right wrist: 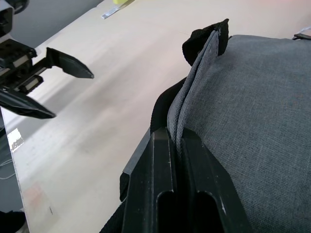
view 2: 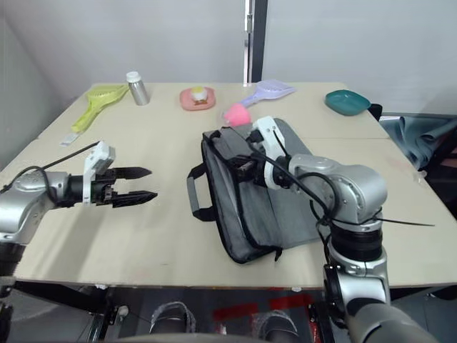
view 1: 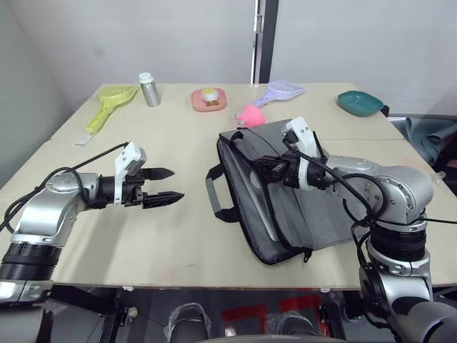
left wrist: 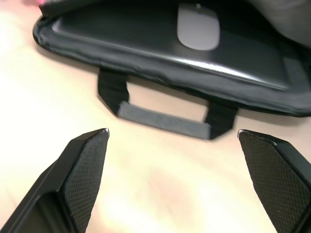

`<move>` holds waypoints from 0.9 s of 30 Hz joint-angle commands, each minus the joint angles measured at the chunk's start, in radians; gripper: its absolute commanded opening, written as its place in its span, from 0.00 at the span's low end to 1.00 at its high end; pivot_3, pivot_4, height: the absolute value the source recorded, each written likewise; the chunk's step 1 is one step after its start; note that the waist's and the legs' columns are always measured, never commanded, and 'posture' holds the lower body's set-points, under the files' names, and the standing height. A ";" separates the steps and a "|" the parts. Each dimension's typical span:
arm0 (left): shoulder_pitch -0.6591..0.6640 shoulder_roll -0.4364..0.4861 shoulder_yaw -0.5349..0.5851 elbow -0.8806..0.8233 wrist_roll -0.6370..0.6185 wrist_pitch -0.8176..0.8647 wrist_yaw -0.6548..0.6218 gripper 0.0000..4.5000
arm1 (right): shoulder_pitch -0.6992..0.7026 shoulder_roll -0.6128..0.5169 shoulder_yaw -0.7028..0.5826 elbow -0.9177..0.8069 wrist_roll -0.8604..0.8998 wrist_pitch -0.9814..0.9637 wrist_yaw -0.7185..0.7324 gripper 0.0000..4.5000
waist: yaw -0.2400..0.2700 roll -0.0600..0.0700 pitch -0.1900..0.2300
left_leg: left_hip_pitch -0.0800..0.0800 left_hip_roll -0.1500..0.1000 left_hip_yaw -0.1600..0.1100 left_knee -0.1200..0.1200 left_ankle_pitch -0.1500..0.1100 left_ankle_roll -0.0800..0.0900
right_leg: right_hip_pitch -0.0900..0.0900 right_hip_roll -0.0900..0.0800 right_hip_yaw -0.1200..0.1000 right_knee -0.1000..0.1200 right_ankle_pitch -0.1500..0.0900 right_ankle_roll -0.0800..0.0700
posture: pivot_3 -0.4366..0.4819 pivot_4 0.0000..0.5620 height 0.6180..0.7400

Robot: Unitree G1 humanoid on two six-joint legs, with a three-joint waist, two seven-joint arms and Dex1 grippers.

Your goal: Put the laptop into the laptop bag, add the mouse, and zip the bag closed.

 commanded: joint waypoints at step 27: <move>-0.204 0.071 -0.032 0.137 0.005 -0.023 -0.095 1.00 | 0.158 -0.420 0.260 -0.095 0.036 -0.341 0.427 0.53 | -0.001 -0.001 0.000 | 0.001 0.000 0.000 0.006 0.000 0.001 | 0.000 0.000 0.001 0.005 0.000 -0.001 | 0.48 0.27 1.00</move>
